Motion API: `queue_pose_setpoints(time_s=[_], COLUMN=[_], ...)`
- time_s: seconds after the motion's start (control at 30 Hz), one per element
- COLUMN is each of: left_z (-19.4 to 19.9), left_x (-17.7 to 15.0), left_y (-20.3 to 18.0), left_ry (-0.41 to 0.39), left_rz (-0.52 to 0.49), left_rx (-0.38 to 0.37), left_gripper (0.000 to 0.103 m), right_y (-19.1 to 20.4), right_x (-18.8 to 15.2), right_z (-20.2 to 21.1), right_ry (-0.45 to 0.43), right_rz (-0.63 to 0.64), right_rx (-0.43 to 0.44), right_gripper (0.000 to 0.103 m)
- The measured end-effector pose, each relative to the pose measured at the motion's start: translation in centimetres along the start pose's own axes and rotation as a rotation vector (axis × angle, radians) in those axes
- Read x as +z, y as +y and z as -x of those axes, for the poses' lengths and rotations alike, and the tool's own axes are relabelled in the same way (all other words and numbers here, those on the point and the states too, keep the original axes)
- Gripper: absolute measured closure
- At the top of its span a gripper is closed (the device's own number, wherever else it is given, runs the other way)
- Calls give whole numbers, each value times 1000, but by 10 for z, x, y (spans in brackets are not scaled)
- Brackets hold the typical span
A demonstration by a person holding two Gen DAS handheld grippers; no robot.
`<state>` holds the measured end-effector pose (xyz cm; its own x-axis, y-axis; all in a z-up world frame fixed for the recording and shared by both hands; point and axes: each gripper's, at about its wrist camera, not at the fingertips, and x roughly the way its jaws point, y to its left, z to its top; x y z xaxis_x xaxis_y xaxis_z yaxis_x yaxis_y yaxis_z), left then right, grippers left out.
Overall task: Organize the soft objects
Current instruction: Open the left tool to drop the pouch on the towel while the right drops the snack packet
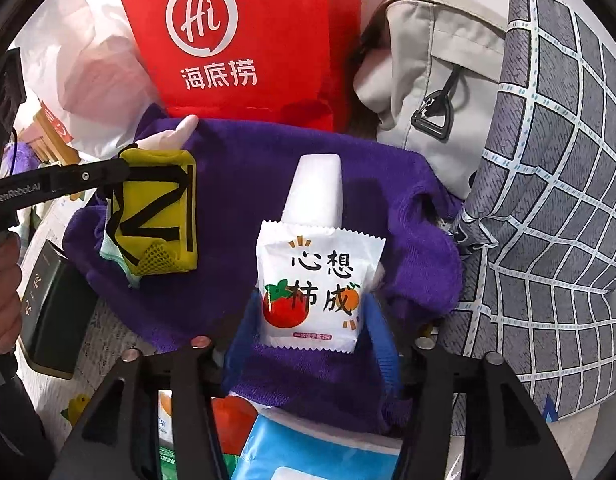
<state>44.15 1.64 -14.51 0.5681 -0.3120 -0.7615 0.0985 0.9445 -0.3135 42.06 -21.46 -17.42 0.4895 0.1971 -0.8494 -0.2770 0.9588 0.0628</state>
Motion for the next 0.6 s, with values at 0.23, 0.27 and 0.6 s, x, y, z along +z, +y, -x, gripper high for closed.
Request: queue_pose_setpoints(time_s=[0.23, 0.27, 0.6], left_z=[10, 13, 66], left_x=[3, 3, -3], left_y=[0, -1, -5], left_ry=[-6, -6, -94], left_rz=[-1, -6, -34], left_rx=[26, 30, 77], left_gripper=[57, 55, 40], right_y=[3, 3, 39], right_x=[3, 3, -36], right_z=[7, 11, 66], right_ry=[-34, -45, -129], right_rz=[-12, -18, -12], right_rx=[-30, -31, 11], right_gripper=[34, 34, 34])
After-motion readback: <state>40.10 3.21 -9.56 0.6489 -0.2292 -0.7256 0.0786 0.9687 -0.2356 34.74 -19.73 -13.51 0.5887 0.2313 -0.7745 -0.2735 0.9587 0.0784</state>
